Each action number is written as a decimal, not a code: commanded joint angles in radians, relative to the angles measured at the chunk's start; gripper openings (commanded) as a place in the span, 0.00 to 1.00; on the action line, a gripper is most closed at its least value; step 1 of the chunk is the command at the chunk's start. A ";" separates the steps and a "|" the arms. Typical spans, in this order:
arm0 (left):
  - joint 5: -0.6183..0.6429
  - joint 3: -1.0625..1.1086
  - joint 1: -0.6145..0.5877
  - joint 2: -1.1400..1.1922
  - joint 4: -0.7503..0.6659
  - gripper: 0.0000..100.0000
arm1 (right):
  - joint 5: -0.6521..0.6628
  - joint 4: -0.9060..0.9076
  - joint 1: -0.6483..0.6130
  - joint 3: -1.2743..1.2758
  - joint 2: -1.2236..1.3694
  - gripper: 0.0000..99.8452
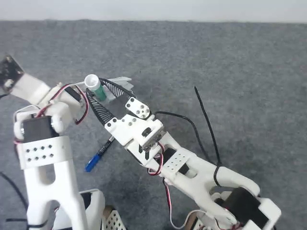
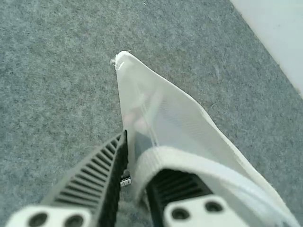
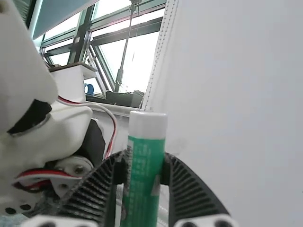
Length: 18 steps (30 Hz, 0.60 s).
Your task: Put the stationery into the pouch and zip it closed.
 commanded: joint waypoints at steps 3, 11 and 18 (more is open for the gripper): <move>-0.020 -0.024 0.006 -0.058 -0.032 0.01 | 0.018 -0.096 -0.001 -0.040 -0.047 0.01; -0.020 -0.024 0.006 -0.058 -0.032 0.01 | 0.015 -0.119 0.028 -0.155 0.008 0.01; -0.020 -0.022 0.006 -0.057 -0.031 0.01 | 0.015 -0.166 0.018 -0.222 0.165 0.01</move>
